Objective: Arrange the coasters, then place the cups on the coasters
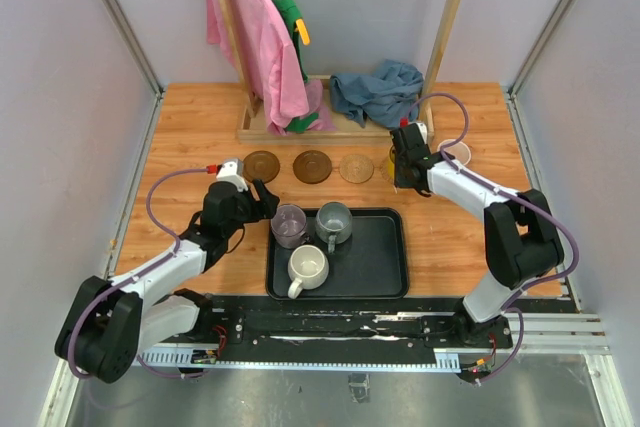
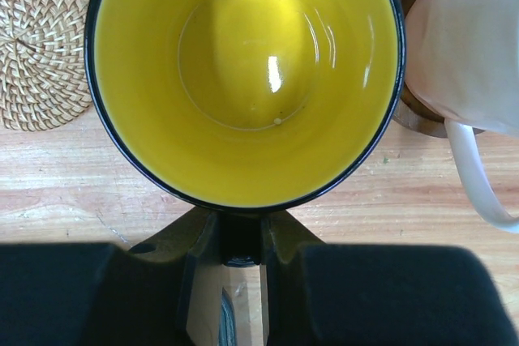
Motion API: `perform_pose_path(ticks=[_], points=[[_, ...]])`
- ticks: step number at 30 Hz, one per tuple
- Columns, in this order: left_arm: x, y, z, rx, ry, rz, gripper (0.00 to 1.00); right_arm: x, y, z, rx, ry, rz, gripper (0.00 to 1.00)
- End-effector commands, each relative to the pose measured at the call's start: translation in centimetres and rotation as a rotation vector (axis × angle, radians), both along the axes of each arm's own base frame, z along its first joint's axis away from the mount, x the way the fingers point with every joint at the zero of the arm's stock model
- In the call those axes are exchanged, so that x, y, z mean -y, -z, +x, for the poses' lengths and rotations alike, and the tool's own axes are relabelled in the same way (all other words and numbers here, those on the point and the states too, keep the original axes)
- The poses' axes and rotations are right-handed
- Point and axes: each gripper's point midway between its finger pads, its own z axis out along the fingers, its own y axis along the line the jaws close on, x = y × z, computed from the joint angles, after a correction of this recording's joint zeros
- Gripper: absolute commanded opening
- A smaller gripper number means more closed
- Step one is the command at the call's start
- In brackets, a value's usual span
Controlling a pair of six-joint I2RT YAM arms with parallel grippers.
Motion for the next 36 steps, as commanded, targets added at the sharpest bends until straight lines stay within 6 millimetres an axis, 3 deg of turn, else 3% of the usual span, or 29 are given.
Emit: perform_pose_path(ticks=[1, 14, 36], points=[[0.3, -1.1, 0.7, 0.027, 0.004, 0.008, 0.74, -0.3, -2.7, 2.8, 0.11, 0.006, 0.035, 0.01], [0.2, -0.8, 0.8, 0.021, -0.001, 0.012, 0.74, -0.4, -2.6, 3.5, 0.116, -0.001, 0.042, 0.01], [0.2, -0.4, 0.9, 0.013, -0.002, 0.018, 0.74, 0.2, -0.8, 3.6, 0.079, 0.018, 0.031, 0.01]])
